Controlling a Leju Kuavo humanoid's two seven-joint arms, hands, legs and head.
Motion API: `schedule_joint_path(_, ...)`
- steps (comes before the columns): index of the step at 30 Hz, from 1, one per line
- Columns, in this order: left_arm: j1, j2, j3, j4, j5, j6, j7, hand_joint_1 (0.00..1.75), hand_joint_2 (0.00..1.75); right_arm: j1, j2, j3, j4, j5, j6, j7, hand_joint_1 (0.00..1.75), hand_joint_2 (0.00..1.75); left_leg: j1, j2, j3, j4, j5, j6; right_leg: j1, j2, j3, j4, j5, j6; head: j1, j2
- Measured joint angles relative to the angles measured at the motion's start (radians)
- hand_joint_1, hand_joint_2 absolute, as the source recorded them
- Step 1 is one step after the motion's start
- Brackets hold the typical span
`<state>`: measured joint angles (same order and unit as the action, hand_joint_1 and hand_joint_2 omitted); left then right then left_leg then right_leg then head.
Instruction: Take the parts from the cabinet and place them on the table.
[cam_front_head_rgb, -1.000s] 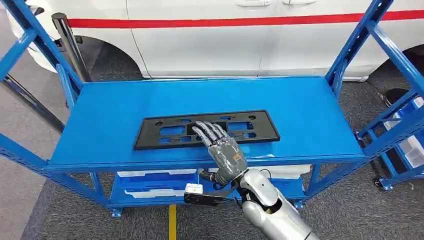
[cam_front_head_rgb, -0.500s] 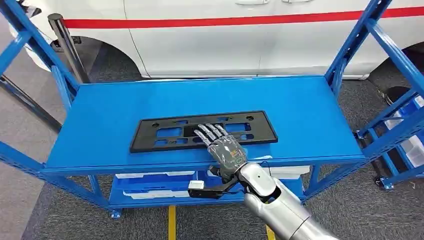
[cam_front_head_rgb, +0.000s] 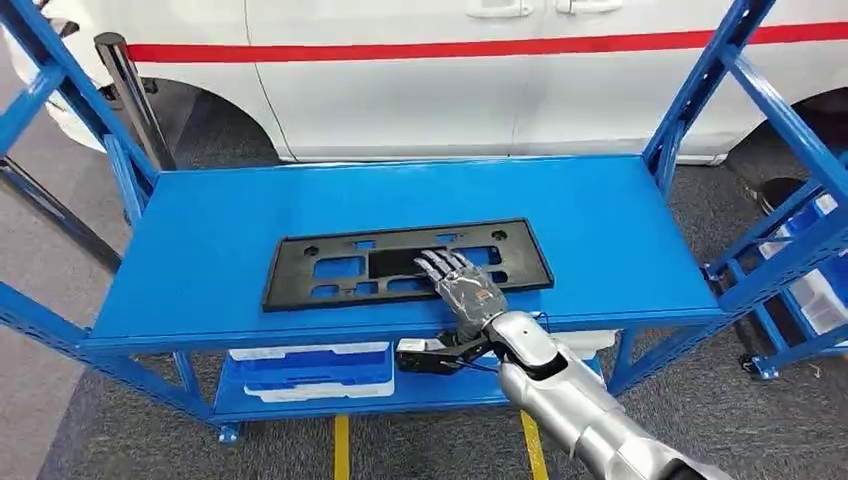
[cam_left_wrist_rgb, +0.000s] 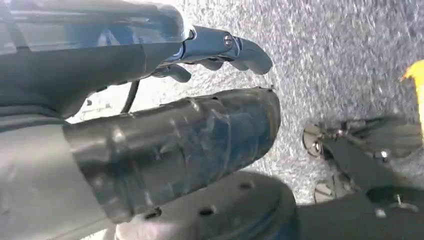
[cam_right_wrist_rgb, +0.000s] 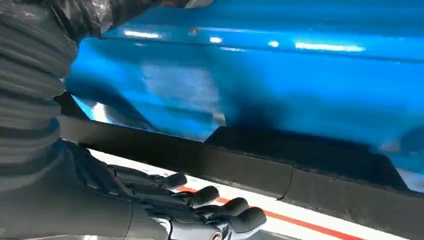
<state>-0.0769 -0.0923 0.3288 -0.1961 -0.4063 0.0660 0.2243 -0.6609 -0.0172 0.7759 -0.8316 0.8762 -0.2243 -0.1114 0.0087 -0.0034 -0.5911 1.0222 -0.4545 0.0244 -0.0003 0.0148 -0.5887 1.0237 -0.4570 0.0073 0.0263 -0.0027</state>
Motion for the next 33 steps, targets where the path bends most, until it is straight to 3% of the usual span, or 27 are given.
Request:
schedule_joint_path(1,0.000,0.000,0.001,0.000,-0.003,0.000,0.000,0.00,0.00,-0.004,0.000,-0.005,0.017,0.000,0.000,0.002,0.14,1.75,0.007,0.004,0.003,-0.011,0.010,0.010,0.000,-0.001,-0.002,0.008,-0.003,0.007,0.000,0.000)
schedule_joint_path(2,0.000,0.000,0.001,0.000,-0.004,-0.001,0.000,0.00,0.00,-0.008,0.000,-0.010,0.031,0.000,-0.001,0.004,1.24,1.75,0.006,0.005,0.003,-0.015,0.014,0.015,-0.003,-0.004,-0.012,0.035,-0.028,0.010,0.001,0.000)
schedule_joint_path(3,0.000,0.000,0.002,0.000,-0.004,-0.002,0.000,0.00,0.00,-0.013,0.001,-0.013,0.044,0.000,-0.001,0.005,1.24,1.75,0.006,0.006,-0.002,-0.015,0.020,0.022,-0.004,-0.006,-0.040,0.094,-0.073,0.012,0.000,0.000)
schedule_joint_path(4,0.000,0.000,0.002,0.000,-0.004,-0.003,0.000,0.00,0.00,-0.014,0.001,-0.016,0.055,0.000,-0.001,0.006,1.41,1.75,0.005,0.007,-0.008,-0.015,0.024,0.026,-0.005,-0.006,-0.075,0.174,-0.120,0.014,0.001,0.000)
schedule_joint_path(5,0.001,0.000,0.003,0.000,-0.004,-0.003,0.000,0.00,0.00,-0.014,0.002,-0.020,0.065,0.000,-0.001,0.006,1.47,1.75,0.004,0.008,-0.015,-0.015,0.029,0.026,-0.006,-0.006,-0.107,0.250,-0.157,0.017,0.000,0.000)
schedule_joint_path(6,0.002,0.000,0.003,0.000,-0.005,-0.003,0.000,0.00,0.00,-0.014,0.002,-0.022,0.076,0.000,-0.002,0.005,1.50,1.75,0.003,0.008,-0.022,-0.014,0.034,0.025,-0.008,-0.007,-0.123,0.295,-0.172,0.018,0.001,0.000)
schedule_joint_path(7,0.003,0.000,0.003,0.000,-0.005,-0.003,0.000,0.00,0.00,-0.017,0.004,-0.023,0.085,0.000,-0.002,0.005,1.45,1.75,0.002,0.008,-0.028,-0.014,0.040,0.024,-0.009,-0.008,-0.117,0.295,-0.166,0.017,0.000,0.000)
schedule_joint_path(8,0.003,0.000,0.003,0.000,-0.005,-0.004,0.000,0.00,0.00,-0.021,0.007,-0.023,0.094,-0.001,-0.003,0.003,1.41,1.75,0.001,0.007,-0.034,-0.013,0.046,0.023,-0.009,-0.009,-0.085,0.247,-0.140,0.015,0.000,0.000)
schedule_joint_path(10,0.003,0.000,0.004,0.000,-0.005,-0.005,0.000,0.00,0.00,-0.028,0.011,-0.025,0.104,-0.002,-0.002,0.001,1.43,1.75,-0.001,0.004,-0.047,-0.010,0.057,0.017,-0.006,-0.009,0.027,0.074,-0.079,0.003,0.000,0.000)
schedule_joint_path(11,0.002,-0.001,0.004,0.000,-0.005,-0.006,0.000,0.00,0.00,-0.033,0.013,-0.027,0.106,-0.003,-0.003,-0.002,1.47,1.75,0.001,0.003,-0.049,-0.005,0.061,0.015,0.000,-0.010,0.081,-0.005,-0.075,-0.009,0.000,0.000)
schedule_joint_path(12,0.005,-0.001,0.004,0.000,-0.006,-0.006,0.000,0.00,0.00,-0.035,0.020,-0.030,0.108,-0.004,-0.002,-0.005,1.41,1.75,-0.007,0.001,-0.051,-0.002,0.060,0.009,0.002,-0.011,0.075,-0.012,-0.075,-0.012,-0.001,0.000)
schedule_joint_path(15,0.008,-0.002,0.005,0.000,-0.006,-0.006,0.000,0.00,0.00,-0.040,0.026,-0.037,0.123,-0.008,-0.001,-0.007,1.48,1.75,0.001,-0.001,-0.050,-0.013,0.075,-0.012,0.009,-0.012,0.070,-0.014,-0.061,-0.029,0.000,0.000)
schedule_joint_path(16,0.009,-0.001,0.005,0.000,-0.007,-0.006,0.000,0.00,0.00,-0.044,0.029,-0.040,0.126,-0.009,0.000,-0.009,1.43,1.75,-0.004,-0.001,-0.052,-0.012,0.077,-0.018,-0.004,-0.013,0.073,-0.025,-0.040,-0.033,0.000,0.000)
schedule_joint_path(17,0.011,-0.001,0.005,0.000,-0.007,-0.007,0.000,0.00,0.00,-0.048,0.036,-0.042,0.130,-0.013,0.002,-0.012,1.45,1.75,0.000,-0.001,-0.063,0.007,0.059,-0.021,-0.006,-0.017,0.073,-0.033,-0.033,-0.033,-0.001,0.000)
schedule_joint_path(18,0.012,-0.001,0.005,0.000,-0.007,-0.006,0.000,0.00,0.00,-0.048,0.037,-0.043,0.133,-0.014,0.003,-0.015,1.43,1.75,0.000,0.000,-0.084,0.056,0.017,-0.024,-0.006,-0.018,0.071,-0.033,-0.029,-0.040,-0.003,0.000)
schedule_joint_path(20,0.015,-0.001,0.006,0.000,-0.007,-0.007,0.000,0.00,0.00,-0.049,0.042,-0.047,0.137,-0.015,0.003,-0.018,1.43,1.75,0.006,0.000,-0.149,0.216,-0.071,-0.033,-0.006,-0.021,0.063,-0.033,-0.025,-0.040,-0.003,0.000)
schedule_joint_path(21,0.019,-0.001,0.006,0.000,-0.007,-0.007,0.000,0.00,0.00,-0.049,0.042,-0.047,0.140,-0.015,0.003,-0.020,1.43,1.75,0.008,0.000,-0.170,0.280,-0.094,-0.037,-0.006,-0.021,0.061,-0.032,-0.024,-0.039,-0.004,0.000)
schedule_joint_path(22,0.022,-0.001,0.006,0.000,-0.008,-0.007,0.000,0.00,0.00,-0.048,0.043,-0.047,0.143,-0.015,0.003,-0.021,1.41,1.75,0.011,0.000,-0.171,0.297,-0.092,-0.041,-0.006,-0.020,0.061,-0.031,-0.024,-0.038,-0.004,0.000)
schedule_joint_path(23,0.022,-0.001,0.006,0.000,-0.008,-0.008,0.000,0.00,0.00,-0.048,0.045,-0.047,0.145,-0.015,0.006,-0.023,1.45,1.75,0.015,0.001,-0.148,0.265,-0.070,-0.043,-0.008,-0.018,0.061,-0.029,-0.024,-0.037,-0.004,0.000)
schedule_joint_path(24,0.022,-0.001,0.007,0.000,-0.008,-0.008,-0.001,0.00,0.00,-0.051,0.047,-0.047,0.146,-0.016,0.008,-0.024,1.47,1.75,0.018,0.001,-0.106,0.197,-0.038,-0.045,-0.009,-0.015,0.061,-0.027,-0.025,-0.035,-0.003,0.000)
schedule_joint_path(25,0.021,0.000,0.008,0.000,-0.008,-0.008,-0.002,0.00,0.00,-0.057,0.048,-0.048,0.149,-0.016,0.010,-0.024,1.47,1.75,0.021,0.002,-0.049,0.100,-0.003,-0.047,-0.012,-0.014,0.061,-0.022,-0.027,-0.030,-0.004,0.000)
schedule_joint_path(26,0.019,0.000,0.010,0.000,-0.008,-0.009,-0.003,0.00,0.00,-0.064,0.048,-0.049,0.151,-0.016,0.011,-0.024,1.43,1.75,0.023,0.005,0.003,0.013,0.012,-0.048,-0.012,-0.013,0.060,-0.014,-0.032,-0.022,-0.003,0.000)
schedule_joint_path(27,0.017,-0.001,0.011,0.000,-0.009,-0.010,-0.003,0.00,0.00,-0.069,0.048,-0.051,0.152,-0.017,0.013,-0.024,1.45,1.75,0.013,0.001,0.010,0.002,0.000,-0.039,-0.006,-0.011,0.056,-0.010,-0.039,-0.012,-0.004,0.000)
schedule_joint_path(28,0.017,-0.001,0.011,0.000,-0.009,-0.011,-0.005,0.00,0.00,-0.074,0.048,-0.055,0.154,-0.018,0.017,-0.024,1.43,1.75,0.015,-0.003,0.009,0.000,0.003,-0.027,-0.006,-0.011,0.058,-0.008,-0.041,-0.006,0.001,0.000)
schedule_joint_path(31,0.019,0.000,0.013,0.000,-0.009,-0.013,-0.005,0.00,0.00,-0.079,0.048,-0.061,0.159,-0.021,0.019,-0.024,1.45,1.75,0.011,-0.003,0.009,-0.004,0.007,-0.005,-0.012,-0.009,0.061,-0.012,-0.039,0.012,0.000,0.000)
schedule_joint_path(32,0.019,-0.001,0.014,0.000,-0.010,-0.014,-0.005,0.00,0.00,-0.080,0.048,-0.064,0.161,-0.022,0.019,-0.024,1.43,1.75,0.014,0.000,0.013,-0.010,0.011,0.002,-0.015,-0.010,0.057,0.006,-0.051,0.016,0.000,0.000)
schedule_joint_path(33,0.019,0.000,0.014,0.000,-0.011,-0.015,-0.005,0.00,0.00,-0.082,0.048,-0.067,0.161,-0.023,0.020,-0.024,1.43,1.75,0.014,0.001,0.012,-0.011,0.011,0.008,-0.015,-0.012,0.035,0.046,-0.079,0.018,0.001,0.000)
